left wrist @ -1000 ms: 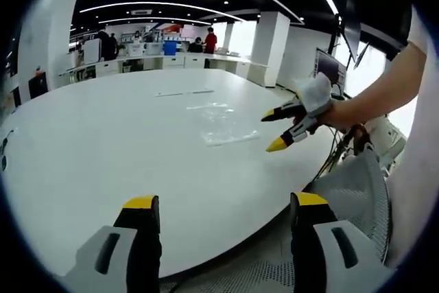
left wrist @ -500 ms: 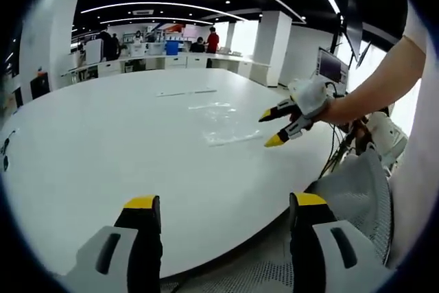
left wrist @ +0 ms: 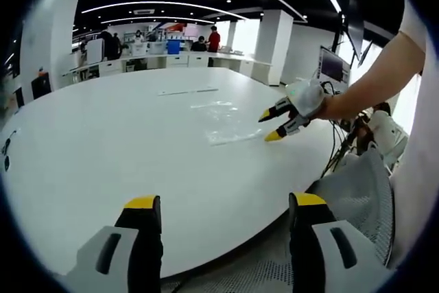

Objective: Arrange the food packaging bags into a neat stack by flattening each bag and aligning their edges.

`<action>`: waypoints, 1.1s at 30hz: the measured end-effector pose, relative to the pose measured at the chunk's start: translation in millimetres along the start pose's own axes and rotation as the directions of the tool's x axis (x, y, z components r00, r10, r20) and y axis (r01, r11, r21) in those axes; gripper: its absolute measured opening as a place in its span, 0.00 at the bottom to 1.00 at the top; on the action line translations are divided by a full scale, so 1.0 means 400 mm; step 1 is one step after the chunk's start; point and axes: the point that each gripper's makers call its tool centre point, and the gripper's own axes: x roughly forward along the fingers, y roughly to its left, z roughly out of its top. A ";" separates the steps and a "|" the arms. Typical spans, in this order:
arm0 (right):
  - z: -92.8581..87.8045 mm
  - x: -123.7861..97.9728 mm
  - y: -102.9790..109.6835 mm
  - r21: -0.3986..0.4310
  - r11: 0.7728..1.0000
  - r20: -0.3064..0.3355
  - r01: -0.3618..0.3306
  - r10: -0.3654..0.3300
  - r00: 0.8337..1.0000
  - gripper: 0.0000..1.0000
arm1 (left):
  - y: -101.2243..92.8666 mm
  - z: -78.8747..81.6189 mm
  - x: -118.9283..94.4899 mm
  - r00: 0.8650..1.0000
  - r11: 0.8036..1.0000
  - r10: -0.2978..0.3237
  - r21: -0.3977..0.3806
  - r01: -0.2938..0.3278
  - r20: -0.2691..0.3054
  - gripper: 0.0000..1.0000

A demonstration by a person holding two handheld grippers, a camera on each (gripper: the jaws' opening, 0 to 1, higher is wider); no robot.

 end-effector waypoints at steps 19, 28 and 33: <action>-0.012 0.019 -0.026 -0.059 0.998 -0.014 -0.002 0.001 1.000 0.21 | 0.000 -0.002 0.002 1.000 1.000 0.004 0.005 -0.004 -0.010 0.74; -0.011 0.027 -0.019 -0.086 0.996 -0.020 -0.027 0.025 0.999 0.14 | 0.000 -0.004 0.003 1.000 1.000 0.001 0.014 -0.001 -0.010 0.74; -0.007 0.033 -0.017 -0.083 0.996 -0.022 -0.042 0.040 0.999 0.09 | 0.001 -0.004 0.004 1.000 1.000 0.002 0.014 -0.001 -0.011 0.74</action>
